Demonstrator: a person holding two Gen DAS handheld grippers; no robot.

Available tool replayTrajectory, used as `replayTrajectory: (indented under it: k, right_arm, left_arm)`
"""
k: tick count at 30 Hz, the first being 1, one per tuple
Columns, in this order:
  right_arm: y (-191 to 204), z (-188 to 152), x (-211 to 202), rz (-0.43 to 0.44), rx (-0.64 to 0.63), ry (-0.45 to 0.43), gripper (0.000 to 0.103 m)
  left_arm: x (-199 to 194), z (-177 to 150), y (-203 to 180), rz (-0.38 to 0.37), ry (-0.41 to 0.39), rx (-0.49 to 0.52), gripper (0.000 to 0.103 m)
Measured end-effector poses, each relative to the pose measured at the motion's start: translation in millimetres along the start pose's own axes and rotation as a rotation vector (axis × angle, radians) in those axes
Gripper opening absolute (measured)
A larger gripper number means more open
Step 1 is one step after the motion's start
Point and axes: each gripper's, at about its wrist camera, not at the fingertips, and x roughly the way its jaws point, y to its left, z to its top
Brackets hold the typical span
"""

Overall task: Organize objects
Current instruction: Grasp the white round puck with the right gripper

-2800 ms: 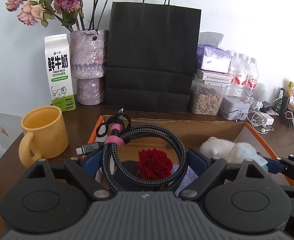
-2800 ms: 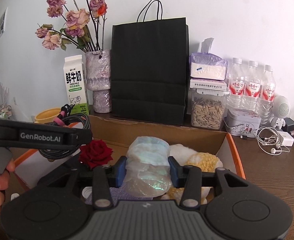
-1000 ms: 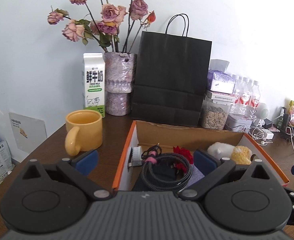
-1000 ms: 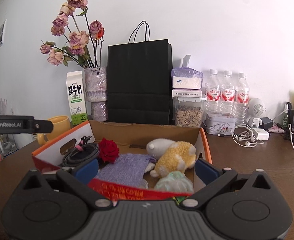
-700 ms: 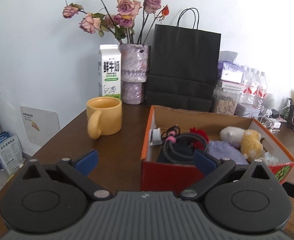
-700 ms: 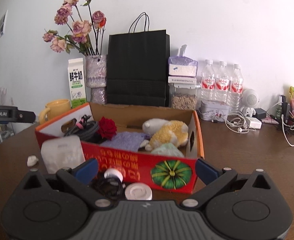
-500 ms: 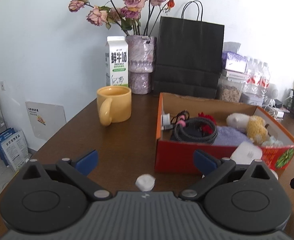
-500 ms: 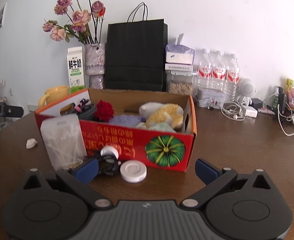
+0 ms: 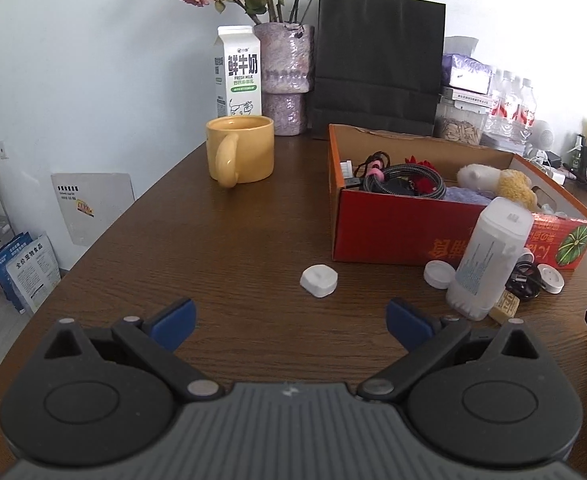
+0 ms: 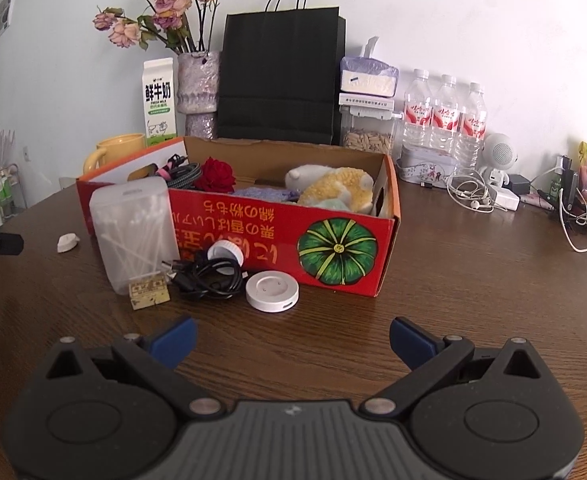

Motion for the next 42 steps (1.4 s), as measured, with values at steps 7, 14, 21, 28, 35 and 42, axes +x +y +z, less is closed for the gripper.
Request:
replayTrajectory:
  k: [7,14,21,28,35,42]
  right_arm:
    - [-2,6,30,-0.006,-0.010,0.071,0.103]
    - [0,19,57,0.004,-0.001,0.089,0.084]
    - [3,23,61,0.057,0.017,0.067,0.043]
    - [5,22,50,0.063,0.008,0.017,0.037]
    - [12,11,17,0.024,-0.003,-0.111,0.037]
    - [14,10,6,0.022,-0.016,-0.147,0.037]
  left_arm:
    - [1,-2,4,-0.006,0.013,-0.011,0.103]
    - [3,-2,7,0.001,0.019,-0.022,0.103]
    - [8,-2,5,0.001,0.032,-0.023,0.103]
    - [12,-1,0,0.003,0.038,-0.011,0.103]
    - [22,6,-4,0.007,0.054,0.005,0.103]
    - [42,20,-12,0.020,0.063,0.023,0.103]
